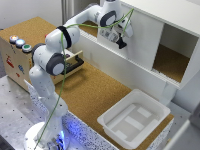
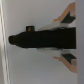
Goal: Slide the door to the left side
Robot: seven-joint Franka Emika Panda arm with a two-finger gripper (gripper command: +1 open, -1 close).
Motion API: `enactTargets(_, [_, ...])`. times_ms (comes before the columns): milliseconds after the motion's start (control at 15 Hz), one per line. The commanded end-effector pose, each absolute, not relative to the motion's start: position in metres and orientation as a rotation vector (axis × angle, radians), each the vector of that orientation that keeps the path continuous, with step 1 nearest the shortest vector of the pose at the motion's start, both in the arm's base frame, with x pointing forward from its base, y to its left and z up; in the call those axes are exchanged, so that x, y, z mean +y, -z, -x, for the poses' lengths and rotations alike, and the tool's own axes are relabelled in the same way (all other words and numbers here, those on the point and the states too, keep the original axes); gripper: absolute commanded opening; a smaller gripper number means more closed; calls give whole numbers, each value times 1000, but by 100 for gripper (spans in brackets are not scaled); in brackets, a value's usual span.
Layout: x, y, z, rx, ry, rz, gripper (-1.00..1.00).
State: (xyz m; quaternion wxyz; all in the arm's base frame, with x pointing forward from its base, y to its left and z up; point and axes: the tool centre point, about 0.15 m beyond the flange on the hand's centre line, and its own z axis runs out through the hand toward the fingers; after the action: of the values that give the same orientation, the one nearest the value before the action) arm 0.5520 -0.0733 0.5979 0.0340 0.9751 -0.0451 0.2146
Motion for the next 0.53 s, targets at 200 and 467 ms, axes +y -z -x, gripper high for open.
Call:
enactTargets(200, [-14, -570, -587, -133, -687, -2861, -100])
enactTargets(467, [4, -568, -588, -84, -677, -2859, -100])
